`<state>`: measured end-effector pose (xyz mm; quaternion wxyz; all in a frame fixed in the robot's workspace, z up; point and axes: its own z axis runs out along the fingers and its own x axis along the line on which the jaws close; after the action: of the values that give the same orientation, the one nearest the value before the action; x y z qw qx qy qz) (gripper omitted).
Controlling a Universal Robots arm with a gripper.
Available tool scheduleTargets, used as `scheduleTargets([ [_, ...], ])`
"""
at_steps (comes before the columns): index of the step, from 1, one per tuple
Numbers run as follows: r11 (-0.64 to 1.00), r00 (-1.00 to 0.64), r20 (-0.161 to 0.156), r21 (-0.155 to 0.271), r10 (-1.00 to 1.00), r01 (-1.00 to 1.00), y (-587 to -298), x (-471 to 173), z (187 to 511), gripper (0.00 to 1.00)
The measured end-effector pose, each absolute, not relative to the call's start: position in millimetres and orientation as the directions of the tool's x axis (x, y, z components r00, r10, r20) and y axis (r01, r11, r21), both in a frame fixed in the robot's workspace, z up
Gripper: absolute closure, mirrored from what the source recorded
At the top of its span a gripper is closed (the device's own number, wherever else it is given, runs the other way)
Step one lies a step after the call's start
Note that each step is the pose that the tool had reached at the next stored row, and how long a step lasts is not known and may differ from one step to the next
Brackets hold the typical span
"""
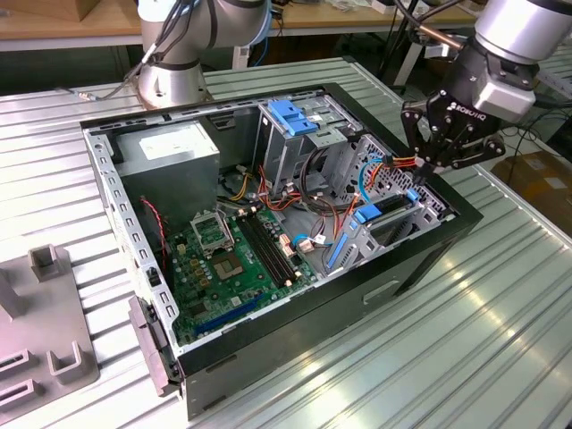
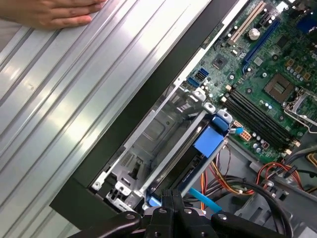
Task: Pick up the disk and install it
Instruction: 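Insert the first disk wire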
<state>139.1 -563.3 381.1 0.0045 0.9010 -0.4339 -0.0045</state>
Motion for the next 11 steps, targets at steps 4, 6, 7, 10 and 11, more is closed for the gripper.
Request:
scheduleTargets([
  [4, -0.631, 0.631, -0.004, 0.012, -0.776, -0.775, -562.8, 152.8, 381.1, 0.90],
  [6, -0.638, 0.638, -0.004, 0.012, -0.770, -0.770, -562.3, 156.1, 381.0, 0.90],
  [7, -0.641, 0.641, -0.004, 0.012, -0.768, -0.768, -562.1, 157.2, 381.0, 0.90],
  [10, -0.656, 0.656, -0.004, 0.012, -0.755, -0.755, -561.9, 159.5, 381.0, 0.90],
  [11, -0.662, 0.662, -0.004, 0.012, -0.750, -0.750, -561.9, 159.9, 381.0, 0.90],
])
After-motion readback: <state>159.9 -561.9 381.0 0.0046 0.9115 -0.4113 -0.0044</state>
